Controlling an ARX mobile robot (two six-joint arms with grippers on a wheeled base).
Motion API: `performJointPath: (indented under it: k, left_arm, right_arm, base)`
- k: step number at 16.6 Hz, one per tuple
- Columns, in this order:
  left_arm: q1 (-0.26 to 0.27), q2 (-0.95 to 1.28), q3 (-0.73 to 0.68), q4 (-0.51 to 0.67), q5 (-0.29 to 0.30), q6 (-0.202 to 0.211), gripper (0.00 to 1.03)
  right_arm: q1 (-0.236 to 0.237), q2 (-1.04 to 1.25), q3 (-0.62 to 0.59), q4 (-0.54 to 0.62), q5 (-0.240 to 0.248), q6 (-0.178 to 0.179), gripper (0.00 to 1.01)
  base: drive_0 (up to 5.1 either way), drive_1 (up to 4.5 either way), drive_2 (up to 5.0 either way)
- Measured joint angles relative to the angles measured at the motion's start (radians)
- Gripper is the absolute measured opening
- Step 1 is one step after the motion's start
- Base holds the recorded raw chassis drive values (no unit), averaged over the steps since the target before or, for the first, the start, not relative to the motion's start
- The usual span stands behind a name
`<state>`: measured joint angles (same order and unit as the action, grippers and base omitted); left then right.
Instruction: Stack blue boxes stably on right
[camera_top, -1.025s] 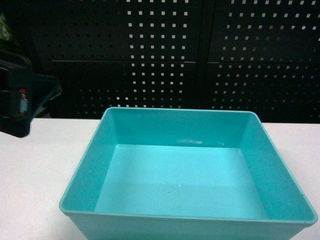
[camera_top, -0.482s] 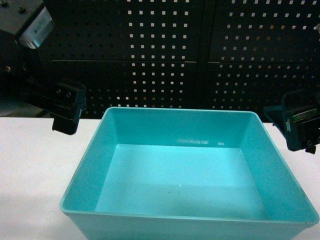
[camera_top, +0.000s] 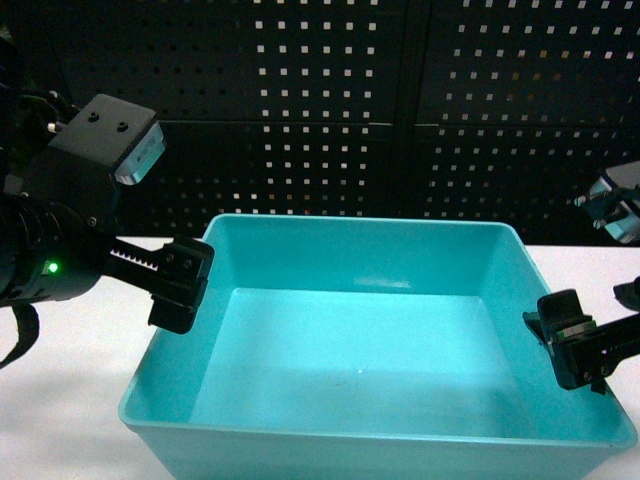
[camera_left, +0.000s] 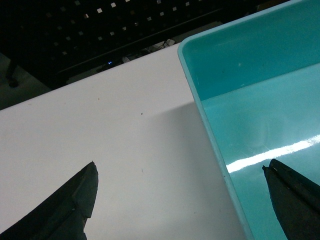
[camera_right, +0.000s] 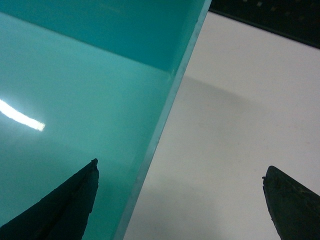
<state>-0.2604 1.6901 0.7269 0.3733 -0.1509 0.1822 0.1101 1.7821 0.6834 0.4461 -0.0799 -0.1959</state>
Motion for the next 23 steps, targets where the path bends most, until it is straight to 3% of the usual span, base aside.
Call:
performJointPath:
  k: [6, 9, 15, 18, 19, 20, 21, 23]
  left_arm:
    - [-0.011, 0.046, 0.002, 0.032, -0.042, 0.0, 0.98]
    - [-0.011, 0.052, -0.002, 0.04, -0.048, 0.0, 0.98]
    - [-0.009, 0.053, -0.003, 0.042, -0.048, -0.003, 0.98]
    - [-0.009, 0.053, -0.015, 0.034, -0.063, -0.026, 0.98]
    - [-0.045, 0.06, -0.016, -0.062, -0.082, -0.107, 0.98]
    - [-0.089, 0.069, -0.023, -0.1, -0.131, -0.212, 0.98]
    - [-0.093, 0.069, -0.045, -0.133, -0.149, -0.294, 0.98]
    - [-0.098, 0.069, -0.061, -0.141, -0.155, -0.35, 0.94]
  right_arm:
    - [0.023, 0.055, -0.01, 0.021, -0.005, 0.024, 0.98]
    - [0.029, 0.064, -0.018, 0.026, -0.002, 0.032, 0.71]
    - [0.03, 0.064, -0.023, 0.034, 0.001, 0.041, 0.47]
    - [0.046, 0.064, -0.03, 0.042, 0.003, 0.045, 0.18]
    - [0.047, 0.064, -0.037, 0.06, 0.019, 0.093, 0.02]
    - [0.062, 0.061, -0.064, 0.087, 0.035, 0.106, 0.02]
    - [0.061, 0.055, -0.082, 0.103, 0.036, 0.111, 0.02]
    - [0.06, 0.055, -0.092, 0.116, 0.038, 0.111, 0.02]
  base:
    - [0.0, 0.0, 0.0]
    - [0.0, 0.0, 0.0]
    - [0.0, 0.0, 0.0]
    - [0.0, 0.0, 0.0]
    - [0.0, 0.0, 0.0]
    - [0.0, 0.0, 0.0]
    - [0.0, 0.0, 0.0]
    - [0.0, 0.0, 0.0]
